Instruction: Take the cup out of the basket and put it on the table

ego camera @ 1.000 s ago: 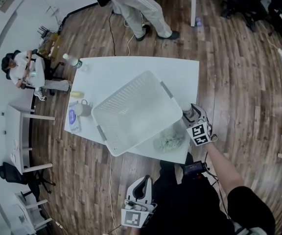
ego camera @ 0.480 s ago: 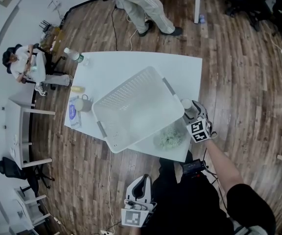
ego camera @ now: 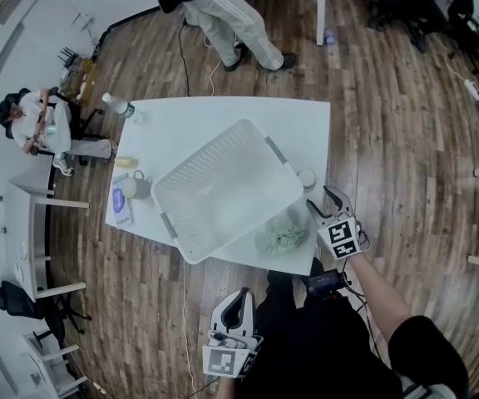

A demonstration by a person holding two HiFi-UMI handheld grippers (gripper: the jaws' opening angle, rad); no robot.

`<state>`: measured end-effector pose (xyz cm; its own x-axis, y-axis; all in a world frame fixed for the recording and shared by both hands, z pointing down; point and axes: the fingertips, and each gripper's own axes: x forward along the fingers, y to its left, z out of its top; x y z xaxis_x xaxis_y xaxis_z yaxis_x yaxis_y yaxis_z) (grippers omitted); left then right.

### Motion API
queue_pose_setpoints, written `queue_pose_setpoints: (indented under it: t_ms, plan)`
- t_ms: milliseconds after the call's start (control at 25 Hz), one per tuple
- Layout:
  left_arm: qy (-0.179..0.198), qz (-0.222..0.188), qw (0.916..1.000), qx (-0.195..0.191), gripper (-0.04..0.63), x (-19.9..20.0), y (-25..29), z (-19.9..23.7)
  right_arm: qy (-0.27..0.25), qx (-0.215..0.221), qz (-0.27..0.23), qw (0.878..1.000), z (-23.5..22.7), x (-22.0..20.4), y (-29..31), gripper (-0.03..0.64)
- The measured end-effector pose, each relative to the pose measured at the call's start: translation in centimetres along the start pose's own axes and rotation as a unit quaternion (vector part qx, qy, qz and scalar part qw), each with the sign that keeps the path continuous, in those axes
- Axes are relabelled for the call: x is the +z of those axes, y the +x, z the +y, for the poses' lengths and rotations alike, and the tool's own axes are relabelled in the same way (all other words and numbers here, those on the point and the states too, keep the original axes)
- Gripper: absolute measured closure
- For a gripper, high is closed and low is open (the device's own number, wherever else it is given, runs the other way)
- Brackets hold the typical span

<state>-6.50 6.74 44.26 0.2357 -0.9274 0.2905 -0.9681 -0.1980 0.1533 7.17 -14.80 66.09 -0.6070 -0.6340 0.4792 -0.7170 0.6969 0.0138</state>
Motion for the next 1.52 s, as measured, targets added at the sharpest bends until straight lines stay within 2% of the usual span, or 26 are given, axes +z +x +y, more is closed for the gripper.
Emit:
queue_pose_setpoints:
  t_ms: [200,360,520,680,760,920,1120,1520]
  plan:
    - [0.016,-0.011,0.9992,-0.034,0.581,0.8,1.3,0.1,0.012,-0.003,-0.021,1.0,1.7,3.2,-4.0,0.528]
    - [0.025,-0.026,0.9975,-0.061,0.581,1.7,2.4,0.0,0.03,0.001,-0.05,0.998,3.4,6.5,-7.2,0.582]
    - [0.03,-0.041,0.9955,-0.081,0.581,2.4,3.0,0.0,0.038,0.022,-0.089,0.995,5.5,10.4,-10.4,0.592]
    - [0.023,-0.042,0.9944,-0.094,0.581,2.4,3.3,-0.3,-0.004,0.06,-0.13,0.99,8.0,13.9,-13.3,0.592]
    - [0.031,-0.056,0.9932,-0.097,0.581,2.8,3.4,-0.5,-0.017,0.08,-0.146,0.986,9.0,15.1,-14.7,0.592]
    - [0.036,-0.067,0.9914,-0.106,0.581,3.8,3.8,-0.2,-0.005,0.104,-0.172,0.98,10.6,17.7,-16.4,0.594]
    - [0.037,-0.071,0.9896,-0.12,0.581,4.0,4.2,-0.2,0.014,0.114,-0.169,0.979,11.7,18.0,-17.6,0.594]
    - [0.041,-0.074,0.9877,-0.131,0.581,4.6,4.6,0.0,0.007,0.12,-0.179,0.977,12.5,19.3,-18.9,0.594]
